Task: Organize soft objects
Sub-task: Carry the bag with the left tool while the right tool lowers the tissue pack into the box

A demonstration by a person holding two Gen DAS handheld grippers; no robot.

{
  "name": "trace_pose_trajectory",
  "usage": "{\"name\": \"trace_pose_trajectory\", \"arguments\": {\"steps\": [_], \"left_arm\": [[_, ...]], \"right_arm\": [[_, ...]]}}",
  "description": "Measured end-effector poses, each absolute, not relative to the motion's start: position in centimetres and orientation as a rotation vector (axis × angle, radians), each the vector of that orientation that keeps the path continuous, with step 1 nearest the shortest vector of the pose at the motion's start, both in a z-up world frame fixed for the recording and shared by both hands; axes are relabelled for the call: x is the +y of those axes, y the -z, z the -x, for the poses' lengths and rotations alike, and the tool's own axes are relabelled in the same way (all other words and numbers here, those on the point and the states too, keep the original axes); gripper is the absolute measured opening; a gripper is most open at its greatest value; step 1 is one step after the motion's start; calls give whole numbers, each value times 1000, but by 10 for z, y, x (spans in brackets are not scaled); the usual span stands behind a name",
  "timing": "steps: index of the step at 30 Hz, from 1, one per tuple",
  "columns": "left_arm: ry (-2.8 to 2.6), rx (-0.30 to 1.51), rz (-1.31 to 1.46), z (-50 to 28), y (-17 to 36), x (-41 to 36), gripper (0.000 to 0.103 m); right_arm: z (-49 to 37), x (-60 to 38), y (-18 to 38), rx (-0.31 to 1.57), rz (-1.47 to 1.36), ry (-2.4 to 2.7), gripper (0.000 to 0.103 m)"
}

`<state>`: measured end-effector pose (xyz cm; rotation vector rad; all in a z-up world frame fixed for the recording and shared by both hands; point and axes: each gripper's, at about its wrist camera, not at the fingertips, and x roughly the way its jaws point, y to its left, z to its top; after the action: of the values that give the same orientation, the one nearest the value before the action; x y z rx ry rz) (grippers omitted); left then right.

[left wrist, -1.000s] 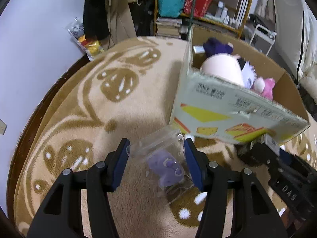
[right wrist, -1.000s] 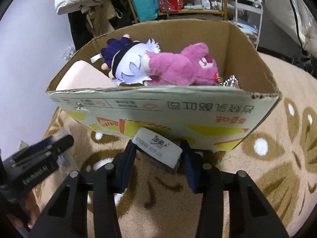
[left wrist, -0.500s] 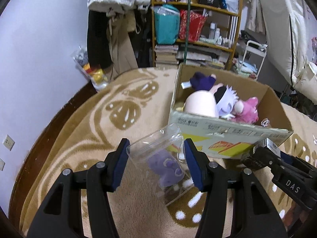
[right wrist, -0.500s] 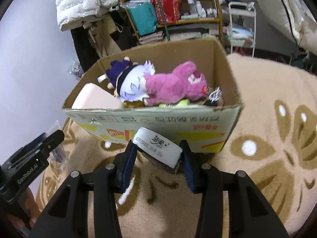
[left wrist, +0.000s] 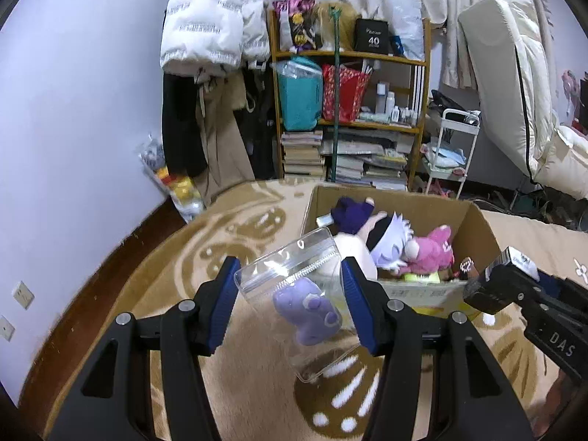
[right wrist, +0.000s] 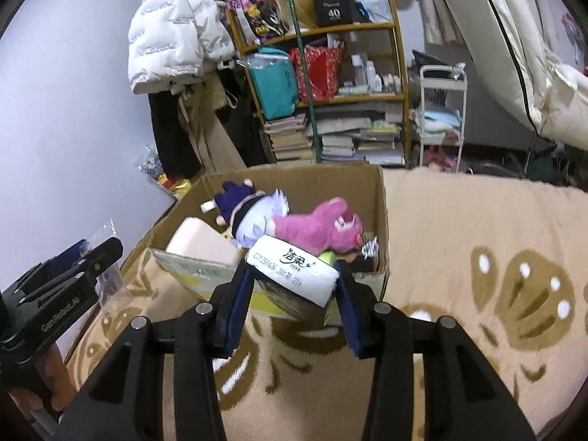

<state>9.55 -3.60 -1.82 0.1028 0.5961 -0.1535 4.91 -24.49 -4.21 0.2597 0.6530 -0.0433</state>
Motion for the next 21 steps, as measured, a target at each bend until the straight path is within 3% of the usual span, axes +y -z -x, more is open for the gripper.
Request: {"name": "trace_pose_trajectory", "arguments": {"steps": [21], "left_arm": [[129,498,-147,-118,3,-57,55]], "right_arm": [[-66,-262,10,497,-157,81,46]]}}
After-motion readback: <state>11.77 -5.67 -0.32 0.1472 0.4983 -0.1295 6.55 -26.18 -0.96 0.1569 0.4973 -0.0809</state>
